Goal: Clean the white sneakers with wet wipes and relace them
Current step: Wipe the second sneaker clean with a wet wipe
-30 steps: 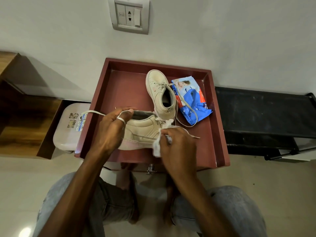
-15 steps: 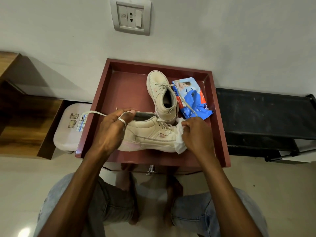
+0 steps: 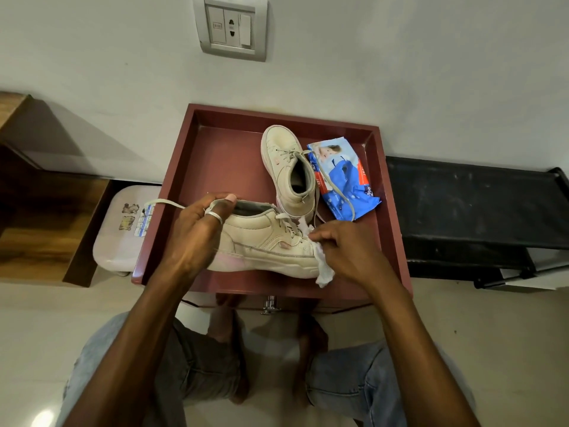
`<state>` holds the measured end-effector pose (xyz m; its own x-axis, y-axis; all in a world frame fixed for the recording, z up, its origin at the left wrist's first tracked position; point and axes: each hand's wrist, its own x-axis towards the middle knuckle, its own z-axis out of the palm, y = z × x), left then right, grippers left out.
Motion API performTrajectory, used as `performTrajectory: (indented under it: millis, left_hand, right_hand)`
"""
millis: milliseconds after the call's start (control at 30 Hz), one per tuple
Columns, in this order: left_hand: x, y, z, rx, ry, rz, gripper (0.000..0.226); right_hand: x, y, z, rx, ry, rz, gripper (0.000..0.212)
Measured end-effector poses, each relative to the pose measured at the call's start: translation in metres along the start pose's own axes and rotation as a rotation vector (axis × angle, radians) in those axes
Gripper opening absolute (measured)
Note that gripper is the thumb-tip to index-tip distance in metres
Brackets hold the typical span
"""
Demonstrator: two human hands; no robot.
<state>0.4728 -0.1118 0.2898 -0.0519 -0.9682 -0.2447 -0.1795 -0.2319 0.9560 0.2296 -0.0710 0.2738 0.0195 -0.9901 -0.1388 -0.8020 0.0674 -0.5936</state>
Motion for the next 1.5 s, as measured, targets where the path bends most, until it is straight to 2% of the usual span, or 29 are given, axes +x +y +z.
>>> performTrajectory:
  millis: [67,200,433,533,633,833,1000,1100,1200,1233,1333,1400,1500]
  left_hand:
    - [-0.001,0.002,0.001,0.004,-0.011,-0.015,0.026]
    - [-0.003,0.006,0.005,-0.001,-0.018,-0.053,0.034]
    - [0.0,0.01,0.003,-0.112,-0.063,-0.177,0.037]
    - [0.004,0.006,-0.003,-0.147,-0.089,-0.253,0.043]
    - [0.006,0.005,-0.004,-0.159,-0.089,-0.296,0.052]
    - [0.004,0.008,-0.001,-0.192,-0.114,-0.371,0.052]
    - [-0.001,0.01,-0.006,-0.337,-0.197,-0.402,0.047]
    - [-0.002,0.008,-0.009,-0.461,-0.232,-0.424,0.057]
    - [-0.002,0.009,-0.007,-0.381,-0.192,-0.411,0.031]
    - [-0.003,0.01,-0.006,-0.354,-0.205,-0.417,0.031]
    - [-0.003,0.012,-0.006,-0.363,-0.255,-0.45,0.063]
    - [-0.002,0.013,-0.008,-0.374,-0.255,-0.452,0.071]
    - [0.001,0.012,-0.007,-0.375,-0.273,-0.45,0.05]
  right_hand:
    - [-0.009,0.003,-0.009,0.044,-0.019,0.029,0.036]
    - [-0.013,0.013,-0.011,-0.074,0.063,0.138,0.03]
    - [-0.031,-0.029,0.017,-0.255,0.301,0.088,0.024]
    - [-0.033,-0.055,0.033,-0.299,0.342,0.06,0.024]
    - [-0.028,-0.077,0.049,-0.287,0.387,0.016,0.02]
    - [-0.018,-0.105,0.062,-0.197,0.5,-0.159,0.021]
    - [-0.017,-0.131,0.071,-0.124,0.443,-0.316,0.028]
    - [-0.022,-0.138,0.077,-0.194,0.395,-0.36,0.033]
    - [-0.026,-0.129,0.075,-0.179,0.417,-0.396,0.029]
    - [-0.027,-0.125,0.074,-0.167,0.416,-0.411,0.029]
    - [-0.025,-0.119,0.073,-0.15,0.387,-0.439,0.029]
    - [-0.024,-0.118,0.073,-0.145,0.37,-0.441,0.028]
    - [-0.025,-0.119,0.071,-0.171,0.355,-0.448,0.027]
